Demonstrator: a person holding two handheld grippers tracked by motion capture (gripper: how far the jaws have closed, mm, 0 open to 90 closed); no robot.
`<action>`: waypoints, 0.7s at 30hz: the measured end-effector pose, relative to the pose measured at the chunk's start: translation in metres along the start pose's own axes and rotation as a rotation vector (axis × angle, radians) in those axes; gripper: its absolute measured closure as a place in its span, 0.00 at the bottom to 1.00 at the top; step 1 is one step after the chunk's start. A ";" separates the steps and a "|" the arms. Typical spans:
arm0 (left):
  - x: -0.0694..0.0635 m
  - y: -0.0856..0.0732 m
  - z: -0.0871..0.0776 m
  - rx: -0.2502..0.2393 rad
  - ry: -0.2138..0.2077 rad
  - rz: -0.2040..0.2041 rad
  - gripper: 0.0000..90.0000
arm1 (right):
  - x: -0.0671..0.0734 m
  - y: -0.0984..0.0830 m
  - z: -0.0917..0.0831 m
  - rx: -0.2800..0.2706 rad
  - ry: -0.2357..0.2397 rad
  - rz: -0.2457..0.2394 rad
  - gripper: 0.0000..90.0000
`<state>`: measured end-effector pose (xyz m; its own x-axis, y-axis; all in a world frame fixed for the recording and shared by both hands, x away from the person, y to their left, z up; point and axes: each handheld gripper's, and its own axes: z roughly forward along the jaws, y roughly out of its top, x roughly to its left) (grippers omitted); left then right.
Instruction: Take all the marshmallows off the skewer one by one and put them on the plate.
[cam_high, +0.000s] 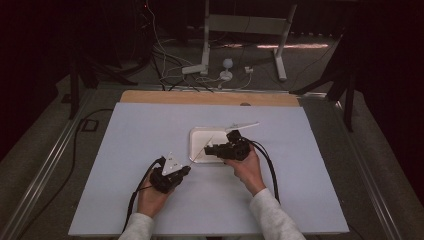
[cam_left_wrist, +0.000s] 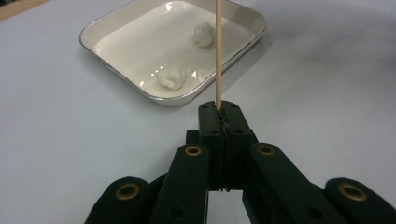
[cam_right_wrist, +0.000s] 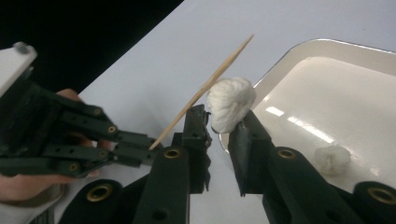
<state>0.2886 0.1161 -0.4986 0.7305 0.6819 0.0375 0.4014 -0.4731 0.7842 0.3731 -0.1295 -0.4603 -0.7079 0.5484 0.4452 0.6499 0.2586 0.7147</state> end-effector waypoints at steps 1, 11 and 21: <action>0.001 0.000 0.001 0.004 0.003 -0.002 1.00 | 0.000 0.000 0.000 0.001 0.003 -0.002 0.83; 0.005 -0.005 0.011 0.075 0.011 -0.008 1.00 | -0.004 0.000 -0.004 -0.012 0.068 0.011 0.69; 0.006 -0.003 0.003 -0.041 -0.029 -0.021 1.00 | -0.016 -0.005 0.002 -0.022 0.089 0.096 0.49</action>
<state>0.2931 0.1202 -0.5027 0.7382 0.6746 0.0035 0.3943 -0.4356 0.8092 0.3814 -0.1382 -0.4716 -0.6649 0.4967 0.5578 0.7104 0.1901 0.6776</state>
